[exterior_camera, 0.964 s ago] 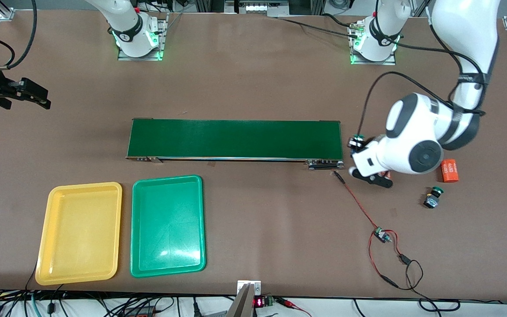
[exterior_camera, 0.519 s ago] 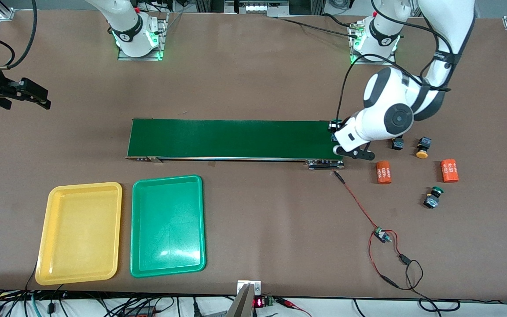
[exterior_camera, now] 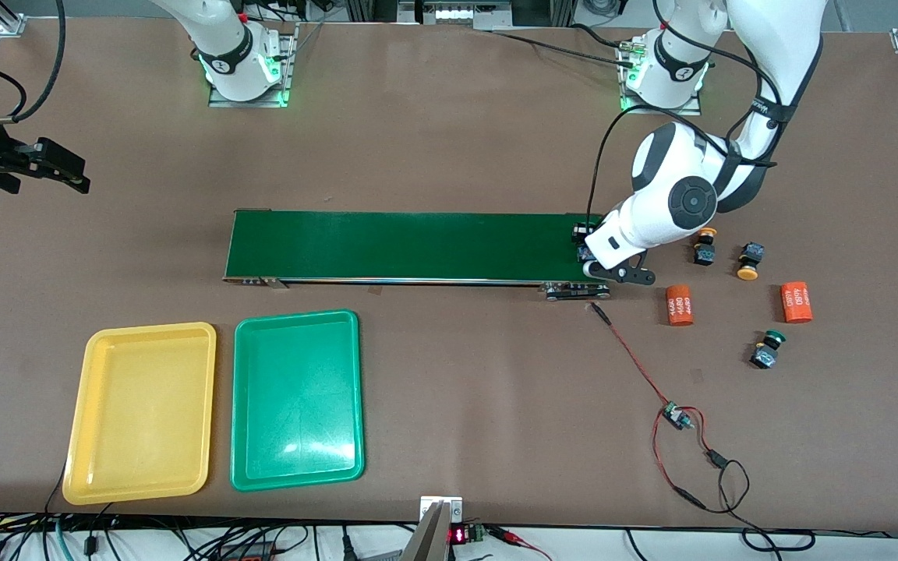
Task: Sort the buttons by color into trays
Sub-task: 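Carry the green button with the left gripper onto the conveyor belt, then move the left gripper back and grasp an orange battery cell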
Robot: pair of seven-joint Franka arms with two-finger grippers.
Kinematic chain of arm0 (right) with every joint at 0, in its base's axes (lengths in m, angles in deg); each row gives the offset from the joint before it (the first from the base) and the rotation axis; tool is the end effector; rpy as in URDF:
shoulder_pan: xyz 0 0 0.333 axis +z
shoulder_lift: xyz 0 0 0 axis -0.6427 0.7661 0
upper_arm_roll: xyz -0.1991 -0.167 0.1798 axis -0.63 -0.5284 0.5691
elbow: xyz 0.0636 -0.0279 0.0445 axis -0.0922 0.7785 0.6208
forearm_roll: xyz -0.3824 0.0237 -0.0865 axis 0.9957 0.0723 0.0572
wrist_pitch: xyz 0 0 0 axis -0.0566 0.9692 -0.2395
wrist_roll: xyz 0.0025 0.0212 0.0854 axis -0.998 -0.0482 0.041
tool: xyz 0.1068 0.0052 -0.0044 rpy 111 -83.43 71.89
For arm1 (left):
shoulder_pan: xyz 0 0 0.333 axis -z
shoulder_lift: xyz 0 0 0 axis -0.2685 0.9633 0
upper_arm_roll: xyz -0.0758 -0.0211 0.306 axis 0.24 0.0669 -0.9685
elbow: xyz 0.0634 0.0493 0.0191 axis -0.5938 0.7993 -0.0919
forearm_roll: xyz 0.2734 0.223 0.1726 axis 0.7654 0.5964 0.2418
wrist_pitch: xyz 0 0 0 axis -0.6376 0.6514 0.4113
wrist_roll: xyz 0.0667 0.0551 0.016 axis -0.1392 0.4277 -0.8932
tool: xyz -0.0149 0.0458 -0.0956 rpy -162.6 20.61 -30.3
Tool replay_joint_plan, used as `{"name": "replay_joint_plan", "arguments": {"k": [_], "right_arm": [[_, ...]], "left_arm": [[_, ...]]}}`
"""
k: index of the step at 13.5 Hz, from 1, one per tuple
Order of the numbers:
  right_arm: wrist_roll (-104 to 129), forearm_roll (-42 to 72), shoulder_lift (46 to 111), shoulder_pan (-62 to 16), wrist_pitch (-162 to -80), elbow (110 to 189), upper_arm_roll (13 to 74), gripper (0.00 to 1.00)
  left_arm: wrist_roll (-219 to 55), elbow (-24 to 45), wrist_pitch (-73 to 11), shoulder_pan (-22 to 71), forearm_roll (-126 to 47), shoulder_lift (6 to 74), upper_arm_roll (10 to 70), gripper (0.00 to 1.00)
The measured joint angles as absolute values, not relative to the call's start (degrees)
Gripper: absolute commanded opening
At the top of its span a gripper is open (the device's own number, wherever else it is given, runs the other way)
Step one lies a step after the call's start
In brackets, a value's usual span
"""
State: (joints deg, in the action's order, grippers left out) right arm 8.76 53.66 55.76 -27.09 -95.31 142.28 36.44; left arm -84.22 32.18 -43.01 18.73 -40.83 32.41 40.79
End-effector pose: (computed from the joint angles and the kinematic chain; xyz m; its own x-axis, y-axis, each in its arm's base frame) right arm 0.5548 0.0011 0.6069 0.9988 0.0232 -0.0436 0.0243 -0.9994 0.0241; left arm 0.5138 -0.2150 0.2584 0.9696 -0.1199 -0.2131 -0.0800 -0.9792 0.1867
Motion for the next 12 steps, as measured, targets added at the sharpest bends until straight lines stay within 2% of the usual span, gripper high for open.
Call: {"name": "replay_joint_plan", "arguments": {"k": [5,10,12], "right_arm": [[8.76,53.66,55.76,-27.09,-95.32,142.28,36.44,1.0],[8.76,53.66,55.76,-27.09,-95.33,142.28,36.44,1.0],[8.76,53.66,55.76,-27.09,-95.34,142.28,36.44,1.0]], "left_arm": [[-84.22,30.74,-42.75,18.28,-40.83,32.3,40.64,1.0],[-84.15,15.57,-26.73,12.75,-35.76,33.67,39.75,1.0],[-83.93,11.08,-24.12,9.93,-29.36,36.8,39.53,1.0]]}}
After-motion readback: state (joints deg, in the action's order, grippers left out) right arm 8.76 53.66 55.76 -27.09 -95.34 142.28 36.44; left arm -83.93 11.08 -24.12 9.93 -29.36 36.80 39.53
